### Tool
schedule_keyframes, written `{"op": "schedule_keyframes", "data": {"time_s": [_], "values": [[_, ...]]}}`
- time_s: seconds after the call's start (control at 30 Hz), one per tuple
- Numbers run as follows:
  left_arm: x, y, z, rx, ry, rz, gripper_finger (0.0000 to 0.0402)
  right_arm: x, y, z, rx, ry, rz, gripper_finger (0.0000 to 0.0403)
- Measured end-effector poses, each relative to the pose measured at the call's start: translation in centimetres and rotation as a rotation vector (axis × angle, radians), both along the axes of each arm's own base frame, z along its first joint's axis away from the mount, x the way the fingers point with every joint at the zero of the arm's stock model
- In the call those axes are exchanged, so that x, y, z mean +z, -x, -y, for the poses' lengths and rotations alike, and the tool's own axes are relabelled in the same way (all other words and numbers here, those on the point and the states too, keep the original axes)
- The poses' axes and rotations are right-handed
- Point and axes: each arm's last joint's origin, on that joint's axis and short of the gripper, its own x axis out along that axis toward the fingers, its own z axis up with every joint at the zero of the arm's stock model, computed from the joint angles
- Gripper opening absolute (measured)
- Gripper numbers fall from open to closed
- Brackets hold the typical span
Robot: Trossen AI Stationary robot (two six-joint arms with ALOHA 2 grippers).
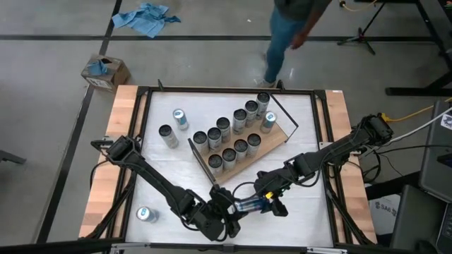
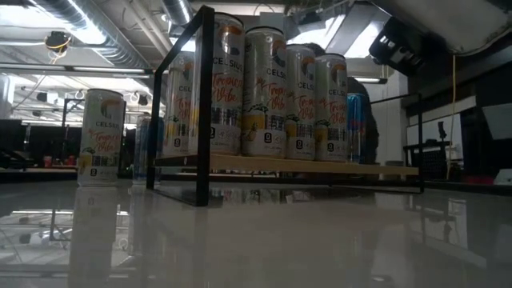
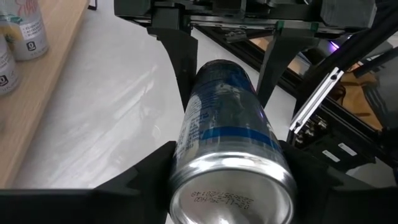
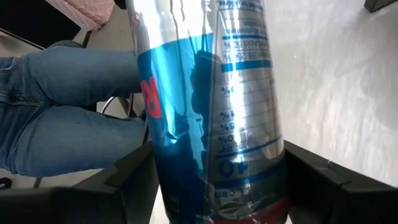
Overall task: Place canned beverage on shelf
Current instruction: Put the blue soda can on the shelf
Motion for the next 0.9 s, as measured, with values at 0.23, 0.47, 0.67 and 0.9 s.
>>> {"op": "schedule_keyframes", "data": {"time_s": [0.23,0.47,0.67,0.9], "values": [[0.0,0.1,0.1,0.000,-0.003,0.001,0.0216,-0.1,0.1,0.0,-0.001,0.004,-0.009,0.0276],[-0.1,0.1,0.2,-0.003,-0.002,-0.004,0.0217,-0.2,0.1,0.1,-0.015,0.023,-0.019,0.0276],[-0.1,0.2,0.2,-0.008,-0.002,-0.008,0.0218,-0.6,0.6,0.4,-0.017,0.058,-0.082,0.0276],[-0.1,0.2,0.2,-0.009,-0.001,-0.007,0.0219,-1.0,1.1,0.6,-0.011,0.084,-0.146,0.0276]]}}
